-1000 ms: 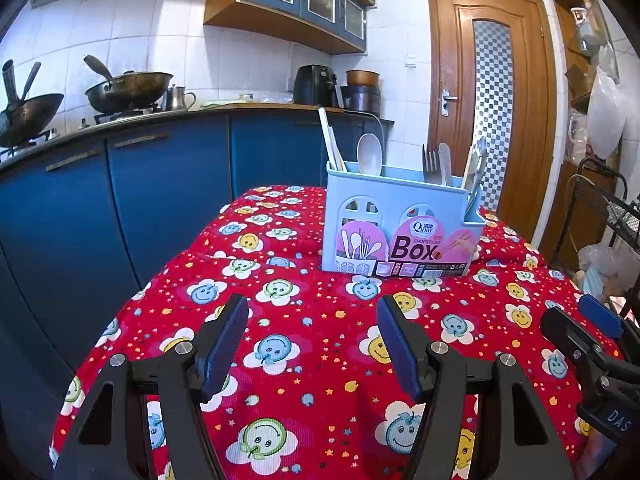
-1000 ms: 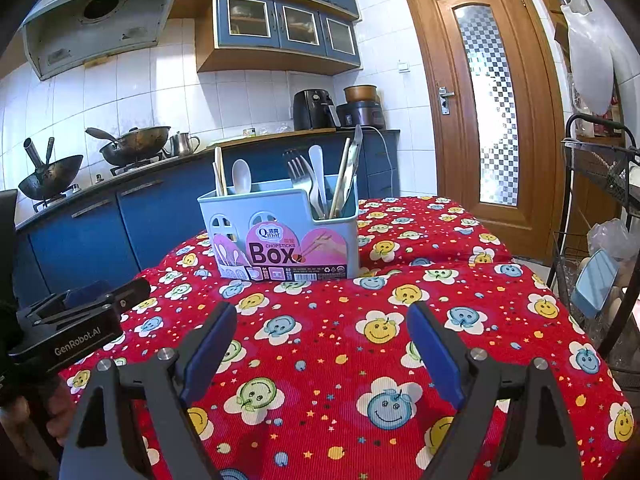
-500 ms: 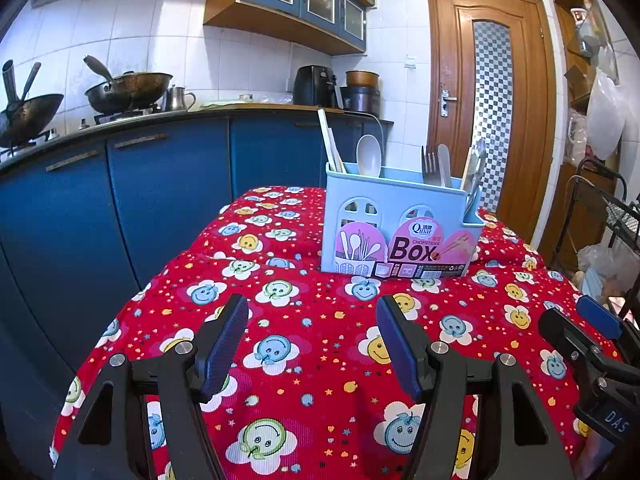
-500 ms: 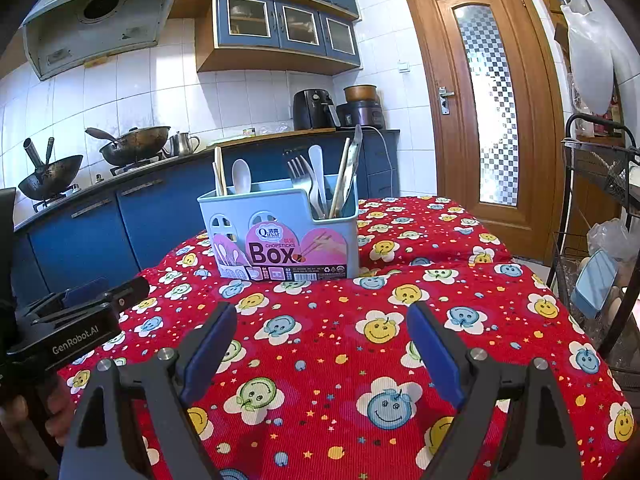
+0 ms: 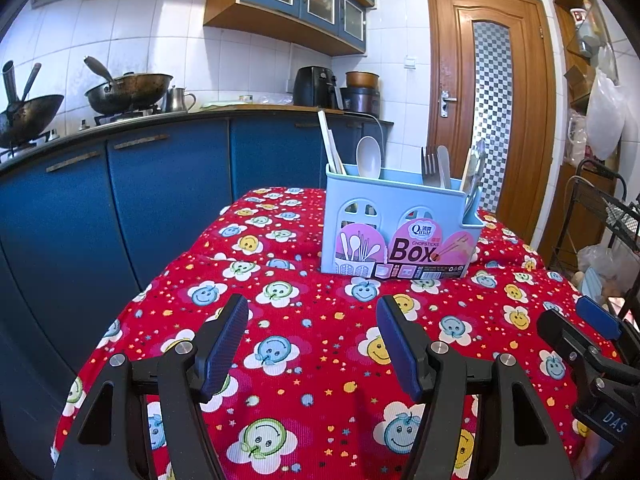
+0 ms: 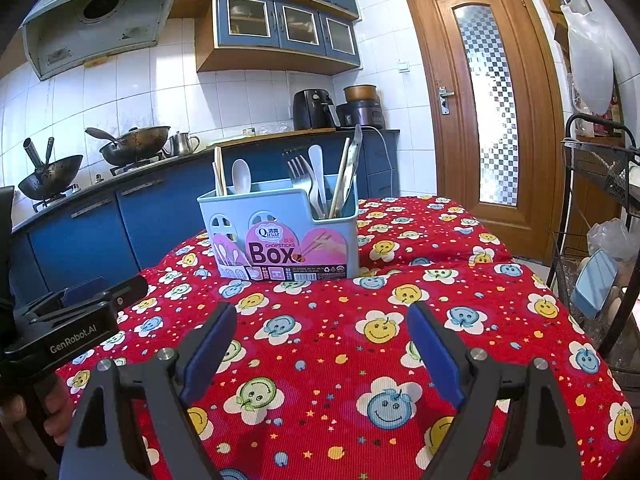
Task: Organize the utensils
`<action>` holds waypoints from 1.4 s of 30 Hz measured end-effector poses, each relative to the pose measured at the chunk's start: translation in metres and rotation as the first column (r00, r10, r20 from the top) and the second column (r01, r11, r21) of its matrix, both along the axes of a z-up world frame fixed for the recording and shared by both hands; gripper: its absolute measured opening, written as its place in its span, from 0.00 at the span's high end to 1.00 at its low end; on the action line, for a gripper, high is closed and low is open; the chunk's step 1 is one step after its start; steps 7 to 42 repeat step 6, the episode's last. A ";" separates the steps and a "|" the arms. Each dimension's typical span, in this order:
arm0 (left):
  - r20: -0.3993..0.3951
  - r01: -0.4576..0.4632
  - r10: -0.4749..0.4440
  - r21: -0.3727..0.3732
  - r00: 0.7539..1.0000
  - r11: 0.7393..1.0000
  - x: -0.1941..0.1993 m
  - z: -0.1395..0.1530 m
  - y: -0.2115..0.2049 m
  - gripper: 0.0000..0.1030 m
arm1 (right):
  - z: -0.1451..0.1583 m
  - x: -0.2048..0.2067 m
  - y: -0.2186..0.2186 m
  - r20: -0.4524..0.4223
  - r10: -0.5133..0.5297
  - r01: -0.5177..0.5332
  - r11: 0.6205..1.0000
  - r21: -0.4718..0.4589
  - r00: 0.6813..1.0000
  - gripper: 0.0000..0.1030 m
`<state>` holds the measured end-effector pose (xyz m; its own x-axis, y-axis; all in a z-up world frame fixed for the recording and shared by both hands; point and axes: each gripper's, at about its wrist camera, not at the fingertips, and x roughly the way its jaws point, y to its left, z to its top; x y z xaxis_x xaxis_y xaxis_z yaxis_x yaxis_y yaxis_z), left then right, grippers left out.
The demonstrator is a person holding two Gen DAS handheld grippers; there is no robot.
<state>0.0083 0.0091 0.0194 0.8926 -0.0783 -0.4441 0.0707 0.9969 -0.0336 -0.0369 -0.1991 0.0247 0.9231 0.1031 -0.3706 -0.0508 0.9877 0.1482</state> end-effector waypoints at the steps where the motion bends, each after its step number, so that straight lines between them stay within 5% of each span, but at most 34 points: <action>1: 0.000 0.000 0.000 0.000 1.000 1.000 0.000 0.000 0.000 0.34 | 0.000 0.000 0.000 0.000 0.000 0.000 1.000 0.000 1.000 0.14; 42: 0.000 0.000 0.000 0.002 1.000 1.000 0.000 0.000 0.000 0.34 | 0.000 0.000 0.000 0.000 0.001 -0.001 1.000 0.001 1.000 0.14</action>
